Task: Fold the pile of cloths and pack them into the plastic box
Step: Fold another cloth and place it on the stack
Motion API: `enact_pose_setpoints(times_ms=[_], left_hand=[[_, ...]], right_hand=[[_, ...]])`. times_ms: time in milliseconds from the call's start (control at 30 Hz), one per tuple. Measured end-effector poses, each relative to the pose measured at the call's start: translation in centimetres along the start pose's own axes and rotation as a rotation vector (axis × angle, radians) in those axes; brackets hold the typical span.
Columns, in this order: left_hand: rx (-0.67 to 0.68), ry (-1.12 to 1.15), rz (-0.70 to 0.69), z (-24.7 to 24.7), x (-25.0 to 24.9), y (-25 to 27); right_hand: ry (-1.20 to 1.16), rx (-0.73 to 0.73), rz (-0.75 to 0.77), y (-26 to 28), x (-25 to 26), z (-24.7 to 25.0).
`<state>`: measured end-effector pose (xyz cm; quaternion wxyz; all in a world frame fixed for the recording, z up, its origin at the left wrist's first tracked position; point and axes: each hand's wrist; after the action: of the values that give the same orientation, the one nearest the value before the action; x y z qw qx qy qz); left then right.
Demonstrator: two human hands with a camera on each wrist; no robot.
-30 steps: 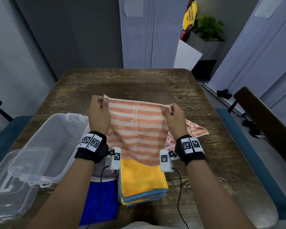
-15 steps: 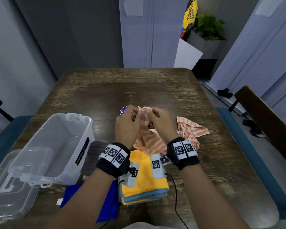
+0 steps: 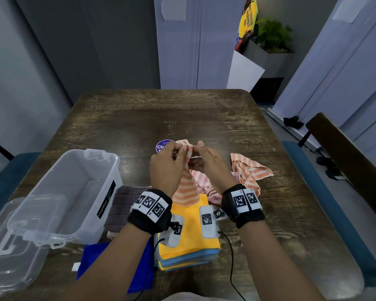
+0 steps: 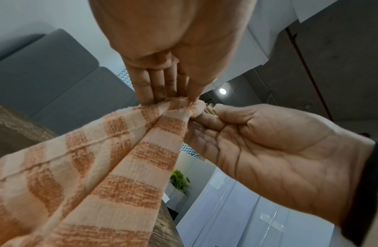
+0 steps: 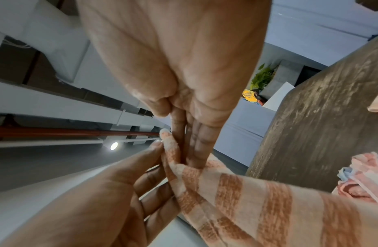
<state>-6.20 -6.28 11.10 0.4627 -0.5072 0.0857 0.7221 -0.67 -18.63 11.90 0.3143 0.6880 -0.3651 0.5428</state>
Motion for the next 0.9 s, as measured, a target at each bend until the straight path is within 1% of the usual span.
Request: enact_pose_setpoints(times_ms=[67, 133, 300, 500, 600, 767, 833, 900], left_hand=[[0.023, 0.037, 0.010, 0.1, 0.0, -0.2], [0.017, 0.086, 0.026, 0.2, 0.0, -0.3], [-0.005, 0.132, 0.038, 0.3, -0.6, -0.3], [-0.027, 0.155, 0.016, 0.5, -1.3, 0.1], [-0.023, 0.199, -0.022, 0.5, -1.6, 0.7], [-0.029, 0.198, -0.075, 0.6, -2.0, 0.9], [-0.008, 0.210, -0.090, 0.7, -2.3, 1.0], [0.071, 0.242, -0.100, 0.8, -2.3, 1.1]], right_hand=[[-0.081, 0.008, -0.009, 0.0, 0.0, 0.4], [-0.147, 0.019, -0.008, -0.1, -0.1, 0.6], [-0.192, 0.006, 0.023, -0.1, -0.6, 0.7], [-0.175, -0.003, 0.065, -0.2, -1.2, 0.5], [-0.121, -0.052, 0.087, -0.4, -1.6, 0.4], [-0.084, -0.107, 0.110, -0.5, -1.6, 0.4], [-0.084, -0.123, 0.113, -0.4, -1.6, 0.4], [-0.072, -0.142, 0.109, -0.4, -1.6, 0.4]])
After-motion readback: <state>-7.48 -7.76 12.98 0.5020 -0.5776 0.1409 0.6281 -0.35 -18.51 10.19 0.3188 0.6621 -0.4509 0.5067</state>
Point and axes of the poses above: each hand's wrist, its own y-axis away from the middle knuckle, its own z-axis out of the back of the hand, x = y × z, and after that the axes turned 4 degrees about -y, right-handed
